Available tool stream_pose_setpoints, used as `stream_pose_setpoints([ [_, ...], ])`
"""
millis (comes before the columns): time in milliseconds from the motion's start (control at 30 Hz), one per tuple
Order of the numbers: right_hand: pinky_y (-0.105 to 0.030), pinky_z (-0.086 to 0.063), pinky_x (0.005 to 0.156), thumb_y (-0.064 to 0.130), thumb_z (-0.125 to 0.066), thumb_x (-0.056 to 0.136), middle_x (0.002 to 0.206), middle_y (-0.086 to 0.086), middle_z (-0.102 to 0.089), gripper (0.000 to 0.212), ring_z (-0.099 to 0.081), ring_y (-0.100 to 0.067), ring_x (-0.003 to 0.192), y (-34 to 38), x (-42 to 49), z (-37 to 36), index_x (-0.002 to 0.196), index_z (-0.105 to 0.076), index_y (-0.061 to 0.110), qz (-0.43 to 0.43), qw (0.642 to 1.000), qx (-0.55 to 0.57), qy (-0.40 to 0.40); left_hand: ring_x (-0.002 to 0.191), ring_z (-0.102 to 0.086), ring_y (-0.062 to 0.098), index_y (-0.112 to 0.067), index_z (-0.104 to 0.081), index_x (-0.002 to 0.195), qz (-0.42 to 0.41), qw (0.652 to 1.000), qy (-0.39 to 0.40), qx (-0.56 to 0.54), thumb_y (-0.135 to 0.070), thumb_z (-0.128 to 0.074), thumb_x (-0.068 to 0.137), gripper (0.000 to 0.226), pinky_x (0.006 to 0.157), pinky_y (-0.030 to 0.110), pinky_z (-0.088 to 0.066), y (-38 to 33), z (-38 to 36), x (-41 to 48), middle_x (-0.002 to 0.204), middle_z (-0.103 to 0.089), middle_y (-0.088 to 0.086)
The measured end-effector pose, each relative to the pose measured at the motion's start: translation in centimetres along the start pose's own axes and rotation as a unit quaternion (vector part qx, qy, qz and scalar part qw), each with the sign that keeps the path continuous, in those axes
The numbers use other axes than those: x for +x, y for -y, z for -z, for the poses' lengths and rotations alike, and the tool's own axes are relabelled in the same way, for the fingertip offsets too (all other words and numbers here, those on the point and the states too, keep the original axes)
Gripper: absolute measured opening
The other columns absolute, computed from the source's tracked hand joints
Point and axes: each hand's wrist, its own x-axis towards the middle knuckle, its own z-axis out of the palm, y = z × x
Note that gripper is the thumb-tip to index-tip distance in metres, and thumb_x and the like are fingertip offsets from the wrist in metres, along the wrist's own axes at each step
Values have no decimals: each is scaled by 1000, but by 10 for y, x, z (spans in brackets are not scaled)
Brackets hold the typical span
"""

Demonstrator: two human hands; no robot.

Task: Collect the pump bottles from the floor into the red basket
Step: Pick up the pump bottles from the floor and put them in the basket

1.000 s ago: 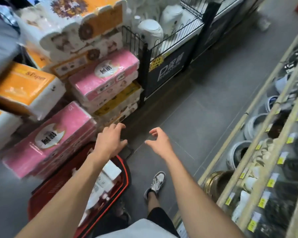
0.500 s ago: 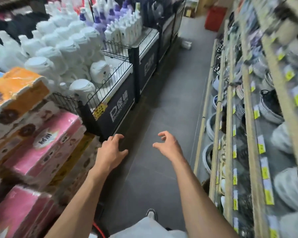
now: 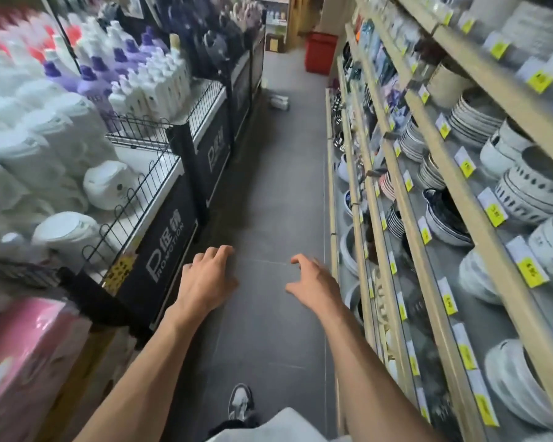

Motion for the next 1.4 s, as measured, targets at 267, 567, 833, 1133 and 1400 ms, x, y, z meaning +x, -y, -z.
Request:
stream_pose_setpoints([
  [267,-38,-49,98,28,-75,82,138,2,-57,58,-55,-23,125,14,84,36,135,-52,30,-56,996,32,-58,126,-51,30,-30,-40,144,-40,999,-17,-29,-41,-72,88,65,99,47,-47,3,32,117,137,-53,2],
  [567,-37,-49,96,30,-74,82,138,3,-56,59,-56,-23,123,18,203,50,136,-51,32,-96,992,66,-52,123,-52,29,-31,-42,140,-47,998,-6,-27,-38,-72,87,61,95,45,-45,-2,44,245,135,-54,1],
  [833,-38,-50,94,29,-72,81,137,2,-56,57,-57,-23,119,12,334,89,135,-51,32,-83,993,79,-29,123,-51,28,-32,-40,142,-36,999,18,-19,-40,-72,87,64,95,44,-47,-33,54,371,133,-54,-1],
  [1133,-34,-49,92,29,-74,82,135,5,-57,54,-57,-21,118,15,464,124,132,-53,32,-75,992,99,-19,124,-53,28,-32,-42,142,-31,998,9,-56,-40,-73,85,66,96,49,-48,-63,75,505,133,-56,0],
  [1400,-36,-50,94,29,-73,84,132,5,-58,53,-56,-22,118,31,571,144,132,-53,31,-81,994,75,-9,122,-52,30,-31,-44,138,9,998,-8,-67,-39,-72,87,59,98,48,-45,-63,86,614,133,-57,1],
])
